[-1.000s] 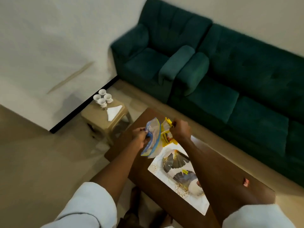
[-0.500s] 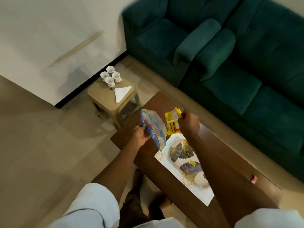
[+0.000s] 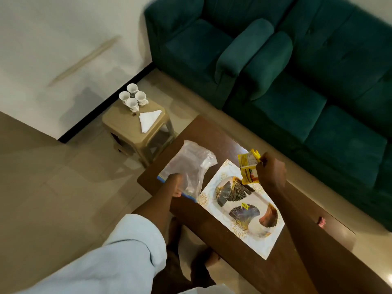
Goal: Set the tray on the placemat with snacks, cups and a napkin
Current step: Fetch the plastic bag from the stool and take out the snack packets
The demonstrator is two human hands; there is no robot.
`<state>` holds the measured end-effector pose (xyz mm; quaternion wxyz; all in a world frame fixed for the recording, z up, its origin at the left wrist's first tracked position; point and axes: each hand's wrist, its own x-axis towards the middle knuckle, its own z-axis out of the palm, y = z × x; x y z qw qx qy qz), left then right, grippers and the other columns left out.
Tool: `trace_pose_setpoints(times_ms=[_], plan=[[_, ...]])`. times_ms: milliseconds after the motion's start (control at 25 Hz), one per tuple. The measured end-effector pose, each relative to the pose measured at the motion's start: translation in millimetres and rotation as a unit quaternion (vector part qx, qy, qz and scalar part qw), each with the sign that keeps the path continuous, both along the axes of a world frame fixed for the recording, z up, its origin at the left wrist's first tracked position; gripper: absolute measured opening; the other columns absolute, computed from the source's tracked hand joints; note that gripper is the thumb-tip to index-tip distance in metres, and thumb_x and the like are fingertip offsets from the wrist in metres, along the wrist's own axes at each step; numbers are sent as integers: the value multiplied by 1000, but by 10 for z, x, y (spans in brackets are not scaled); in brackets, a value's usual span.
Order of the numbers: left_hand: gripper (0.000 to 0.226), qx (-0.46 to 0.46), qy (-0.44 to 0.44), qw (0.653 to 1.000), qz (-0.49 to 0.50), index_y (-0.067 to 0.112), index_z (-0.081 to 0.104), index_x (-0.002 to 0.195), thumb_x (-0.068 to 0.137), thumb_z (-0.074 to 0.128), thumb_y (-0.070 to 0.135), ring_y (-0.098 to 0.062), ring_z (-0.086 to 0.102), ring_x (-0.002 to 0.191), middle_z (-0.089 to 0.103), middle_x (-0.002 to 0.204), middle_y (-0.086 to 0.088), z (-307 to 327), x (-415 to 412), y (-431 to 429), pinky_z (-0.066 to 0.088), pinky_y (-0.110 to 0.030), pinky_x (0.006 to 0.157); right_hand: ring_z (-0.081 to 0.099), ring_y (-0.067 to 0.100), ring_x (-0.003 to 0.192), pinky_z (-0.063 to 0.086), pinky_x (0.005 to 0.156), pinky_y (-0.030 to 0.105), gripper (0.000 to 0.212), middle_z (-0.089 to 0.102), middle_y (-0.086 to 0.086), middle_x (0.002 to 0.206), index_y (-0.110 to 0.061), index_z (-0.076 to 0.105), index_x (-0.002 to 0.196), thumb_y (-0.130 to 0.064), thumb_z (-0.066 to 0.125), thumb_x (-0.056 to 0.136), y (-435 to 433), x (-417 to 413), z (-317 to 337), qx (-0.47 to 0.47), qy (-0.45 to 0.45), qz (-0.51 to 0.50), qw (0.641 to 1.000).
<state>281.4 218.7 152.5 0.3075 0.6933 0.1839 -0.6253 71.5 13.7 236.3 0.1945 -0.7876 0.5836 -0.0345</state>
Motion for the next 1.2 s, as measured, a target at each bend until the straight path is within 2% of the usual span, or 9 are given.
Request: trace_pose_setpoints(times_ms=[120, 280, 560, 680, 800, 920, 1040, 1120, 1200], plan=[[50, -150, 20, 988, -41, 0, 46, 148, 110, 44, 32, -38, 56, 133, 54, 148, -25, 321, -437, -560, 42, -53, 119, 66, 35, 85, 58, 70, 44, 12, 72, 16, 98, -11, 65, 107, -12, 59, 97, 89, -58, 33, 6, 9, -13, 1000], [55, -267, 70, 949, -155, 14, 59, 127, 97, 58, 60, -35, 66, 120, 66, 116, -10, 800, -1201, -1148, 54, -56, 104, 67, 38, 85, 43, 62, 33, 9, 72, 16, 92, -14, 66, 98, -14, 59, 92, 268, -131, 85, -4, 4, -62, 998], [71, -213, 157, 943, -204, 11, 58, 135, 91, 58, 67, -41, 62, 126, 60, 134, -19, 697, -1701, -1383, 50, -59, 108, 72, 37, 87, 47, 66, 30, 18, 77, 16, 96, -9, 76, 101, -12, 59, 94, 448, -687, -107, 41, -35, -163, 985], [66, -187, 104, 941, -262, 13, 59, 133, 91, 61, 64, -37, 61, 121, 61, 134, -18, 820, -1885, -1644, 55, -46, 93, 73, 28, 82, 57, 70, 33, 19, 79, 12, 97, -8, 78, 99, -9, 59, 94, 563, -724, -123, 39, -85, -174, 980], [29, -154, 43, 944, -290, 12, 65, 109, 100, 59, 39, -29, 60, 104, 65, 139, -19, 840, -2048, -1937, 46, -36, 92, 70, 30, 88, 45, 70, 27, 17, 74, 15, 101, -1, 74, 104, -6, 64, 90, 558, -737, -152, 43, -104, -180, 977], [27, -131, 9, 936, -325, 13, 62, 109, 104, 54, 38, -27, 60, 103, 66, 131, -20, 772, -2066, -2029, 45, -39, 98, 69, 31, 82, 37, 65, 27, 16, 75, 17, 93, -1, 77, 95, -8, 64, 89, 396, -872, -184, 60, -123, -122, 983], [35, -141, -6, 934, -329, 10, 63, 121, 106, 52, 40, -30, 63, 98, 63, 119, -18, 508, -1947, -2051, 48, -47, 102, 69, 25, 75, 48, 64, 34, 18, 76, 7, 85, -12, 78, 92, -20, 63, 94, 195, -1172, -298, 57, -183, -95, 977], [45, -135, -34, 931, -338, 5, 61, 135, 105, 55, 38, -32, 67, 99, 66, 117, -18, 263, -1816, -2072, 50, -50, 103, 69, 23, 89, 54, 74, 34, 19, 73, 4, 101, -13, 73, 107, -25, 65, 94, -23, -1370, -518, 45, -202, -161, 965], [49, -123, -61, 923, -359, 6, 61, 137, 102, 60, 40, -37, 69, 113, 69, 125, -19, 29, -1696, -2056, 52, -50, 103, 65, 26, 112, 54, 92, 40, 43, 65, 8, 125, -8, 63, 128, -30, 73, 92, -200, -1478, -829, 124, -213, -213, 945]])
